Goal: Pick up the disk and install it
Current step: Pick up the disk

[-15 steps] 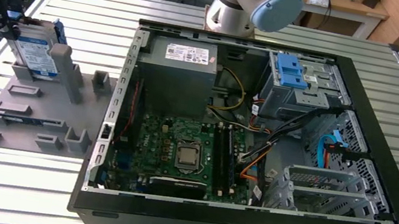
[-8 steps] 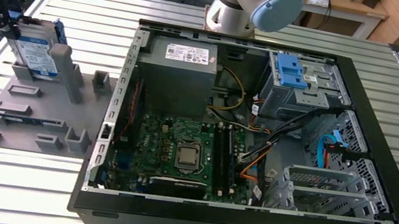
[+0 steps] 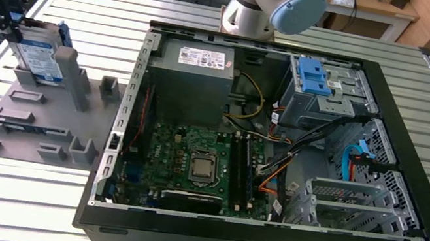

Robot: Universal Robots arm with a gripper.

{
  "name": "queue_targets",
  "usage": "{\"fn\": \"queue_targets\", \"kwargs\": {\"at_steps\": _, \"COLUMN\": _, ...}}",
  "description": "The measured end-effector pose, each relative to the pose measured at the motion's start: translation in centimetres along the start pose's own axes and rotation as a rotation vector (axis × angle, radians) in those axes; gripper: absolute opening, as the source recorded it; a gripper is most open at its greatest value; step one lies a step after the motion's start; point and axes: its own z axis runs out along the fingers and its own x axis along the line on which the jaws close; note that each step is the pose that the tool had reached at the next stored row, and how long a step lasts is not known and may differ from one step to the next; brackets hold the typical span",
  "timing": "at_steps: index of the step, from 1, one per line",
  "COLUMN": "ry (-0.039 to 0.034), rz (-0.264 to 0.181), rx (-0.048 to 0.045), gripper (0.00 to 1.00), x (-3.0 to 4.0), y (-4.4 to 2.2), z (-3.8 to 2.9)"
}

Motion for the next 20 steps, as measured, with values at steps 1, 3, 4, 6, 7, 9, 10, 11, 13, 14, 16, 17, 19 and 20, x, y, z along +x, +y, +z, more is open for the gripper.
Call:
{"fn": "queue_targets", "kwargs": {"at_steps": 1, "ry": 0.0001, "rz": -0.010, "rx": -0.0002, "gripper": 0.36, "x": 0.00, "y": 0.00, "z": 0.00}}
{"fn": "queue_targets", "kwargs": {"at_steps": 3, "ry": 0.0005, "rz": -0.025, "rx": -0.0003, "gripper": 0.36, "x": 0.02, "y": 0.00, "z": 0.00}}
{"fn": "queue_targets", "kwargs": {"at_steps": 4, "ry": 0.0006, "rz": -0.029, "rx": -0.0005, "gripper": 0.36, "x": 0.02, "y": 0.00, "z": 0.00}}
{"fn": "queue_targets", "kwargs": {"at_steps": 6, "ry": 0.0006, "rz": -0.031, "rx": -0.0006, "gripper": 0.36, "x": 0.02, "y": 0.00, "z": 0.00}}
{"fn": "queue_targets", "kwargs": {"at_steps": 7, "ry": 0.0006, "rz": -0.031, "rx": -0.0005, "gripper": 0.36, "x": 0.02, "y": 0.00, "z": 0.00}}
{"fn": "queue_targets", "kwargs": {"at_steps": 9, "ry": 0.0006, "rz": -0.031, "rx": -0.0006, "gripper": 0.36, "x": 0.02, "y": 0.00, "z": 0.00}}
{"fn": "queue_targets", "kwargs": {"at_steps": 10, "ry": 0.0006, "rz": -0.031, "rx": -0.0005, "gripper": 0.36, "x": 0.02, "y": 0.00, "z": 0.00}}
{"fn": "queue_targets", "kwargs": {"at_steps": 11, "ry": 0.0006, "rz": -0.031, "rx": -0.0005, "gripper": 0.36, "x": 0.02, "y": 0.00, "z": 0.00}}
{"fn": "queue_targets", "kwargs": {"at_steps": 13, "ry": 0.0006, "rz": -0.031, "rx": -0.0005, "gripper": 0.38, "x": 0.02, "y": 0.00, "z": 0.00}}
{"fn": "queue_targets", "kwargs": {"at_steps": 14, "ry": 0.0006, "rz": -0.031, "rx": -0.0005, "gripper": 0.38, "x": 0.02, "y": 0.00, "z": 0.00}}
{"fn": "queue_targets", "kwargs": {"at_steps": 16, "ry": 0.0006, "rz": -0.031, "rx": -0.0005, "gripper": 0.44, "x": 0.02, "y": 0.00, "z": 0.00}}
{"fn": "queue_targets", "kwargs": {"at_steps": 17, "ry": 0.0006, "rz": -0.031, "rx": -0.0005, "gripper": 0.44, "x": 0.02, "y": 0.00, "z": 0.00}}
{"fn": "queue_targets", "kwargs": {"at_steps": 19, "ry": 0.0007, "rz": -0.031, "rx": -0.0006, "gripper": 0.42, "x": 0.03, "y": 0.00, "z": 0.00}}
{"fn": "queue_targets", "kwargs": {"at_steps": 20, "ry": 0.0007, "rz": -0.031, "rx": -0.0006, "gripper": 0.42, "x": 0.02, "y": 0.00, "z": 0.00}}
